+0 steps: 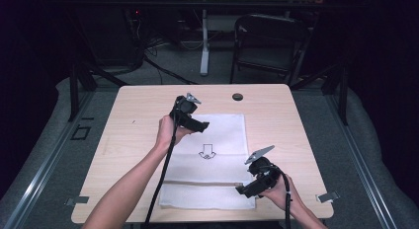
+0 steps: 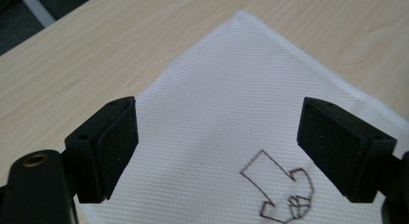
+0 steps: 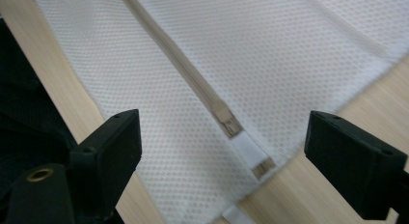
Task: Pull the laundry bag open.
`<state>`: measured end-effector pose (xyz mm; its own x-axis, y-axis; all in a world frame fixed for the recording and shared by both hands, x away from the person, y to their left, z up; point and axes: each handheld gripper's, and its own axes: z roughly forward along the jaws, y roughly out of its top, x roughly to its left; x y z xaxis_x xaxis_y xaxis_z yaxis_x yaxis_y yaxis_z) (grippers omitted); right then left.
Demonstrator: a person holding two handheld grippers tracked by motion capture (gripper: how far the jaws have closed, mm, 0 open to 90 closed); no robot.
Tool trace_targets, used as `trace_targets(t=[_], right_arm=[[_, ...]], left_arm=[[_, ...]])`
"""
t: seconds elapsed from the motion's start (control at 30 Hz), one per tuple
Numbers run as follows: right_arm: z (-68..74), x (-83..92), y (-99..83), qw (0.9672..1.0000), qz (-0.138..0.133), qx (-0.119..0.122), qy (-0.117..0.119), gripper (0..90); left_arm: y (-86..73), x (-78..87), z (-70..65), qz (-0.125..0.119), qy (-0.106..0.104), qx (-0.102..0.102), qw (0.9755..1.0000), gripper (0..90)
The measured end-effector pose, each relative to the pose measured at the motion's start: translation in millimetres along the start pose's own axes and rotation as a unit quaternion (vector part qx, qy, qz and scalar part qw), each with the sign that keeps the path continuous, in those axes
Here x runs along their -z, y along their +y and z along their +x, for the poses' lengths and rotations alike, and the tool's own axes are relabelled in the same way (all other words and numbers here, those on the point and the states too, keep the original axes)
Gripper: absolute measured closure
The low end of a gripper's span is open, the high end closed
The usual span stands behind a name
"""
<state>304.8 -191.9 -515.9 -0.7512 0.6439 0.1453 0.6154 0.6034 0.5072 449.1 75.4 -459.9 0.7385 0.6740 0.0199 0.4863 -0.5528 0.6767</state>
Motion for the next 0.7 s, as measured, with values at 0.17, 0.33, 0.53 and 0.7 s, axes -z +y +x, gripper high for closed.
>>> trace_targets(t=[0.17,0.33,0.53,0.7], right_arm=[[-14.2,9.7,-6.2,0.9998,-0.005,-0.003,-0.018,10.7],[-22.5,15.0,-10.2,0.9996,-0.004,-0.002,-0.027,10.9],[-27.0,18.2,-12.9,0.9993,-0.009,-0.009,-0.035,11.2],[-29.1,17.2,-14.5,0.9991,-0.002,-0.011,-0.040,12.5]], left_arm=[[-13.7,7.9,-18.7,0.001,-0.026,-0.018,0.9995,12.1],[-29.4,12.1,-37.3,0.000,-0.049,-0.030,0.9983,11.5],[-39.0,15.1,-49.4,-0.004,-0.068,-0.032,0.9972,11.1],[-43.9,15.4,-54.3,-0.005,-0.072,-0.033,0.9969,11.2]])
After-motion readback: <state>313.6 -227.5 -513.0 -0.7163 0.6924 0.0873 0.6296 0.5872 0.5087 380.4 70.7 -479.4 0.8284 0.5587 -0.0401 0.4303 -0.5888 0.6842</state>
